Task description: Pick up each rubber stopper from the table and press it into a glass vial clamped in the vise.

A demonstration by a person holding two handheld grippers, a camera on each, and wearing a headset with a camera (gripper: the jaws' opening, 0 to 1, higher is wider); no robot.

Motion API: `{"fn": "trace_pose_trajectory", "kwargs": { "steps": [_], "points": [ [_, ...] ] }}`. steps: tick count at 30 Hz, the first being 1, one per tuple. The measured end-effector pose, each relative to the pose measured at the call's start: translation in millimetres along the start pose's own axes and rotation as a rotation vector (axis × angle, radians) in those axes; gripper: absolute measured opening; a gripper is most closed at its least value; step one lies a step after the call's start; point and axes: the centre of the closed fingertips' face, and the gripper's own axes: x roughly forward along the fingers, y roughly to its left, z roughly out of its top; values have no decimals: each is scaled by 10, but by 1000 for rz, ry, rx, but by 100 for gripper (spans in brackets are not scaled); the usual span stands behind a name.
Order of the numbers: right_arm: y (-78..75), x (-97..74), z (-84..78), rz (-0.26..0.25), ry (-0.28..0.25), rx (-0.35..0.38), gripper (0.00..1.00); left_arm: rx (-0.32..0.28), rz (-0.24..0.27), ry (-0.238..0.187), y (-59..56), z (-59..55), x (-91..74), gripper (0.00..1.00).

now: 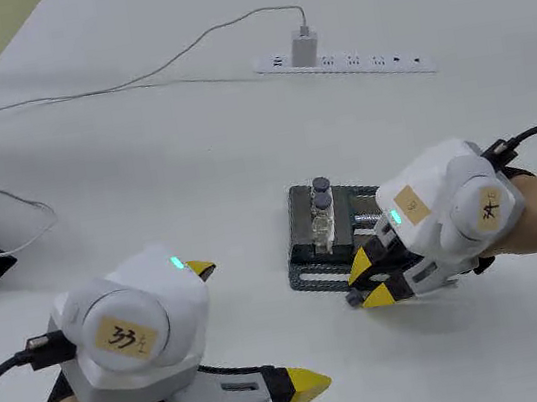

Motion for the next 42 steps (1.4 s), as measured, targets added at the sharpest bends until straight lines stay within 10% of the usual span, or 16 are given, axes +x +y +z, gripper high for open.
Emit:
{"fn": "trace_pose_trajectory", "kwargs": {
  "steps": [15,42],
  "points": [
    [26,-287,53,-44,50,138,7,99,-44,-4,-96,139,57,83],
    [283,-664,360,-35,45,422,6,423,-254,-18,-637,524,331,35]
  ]
}}
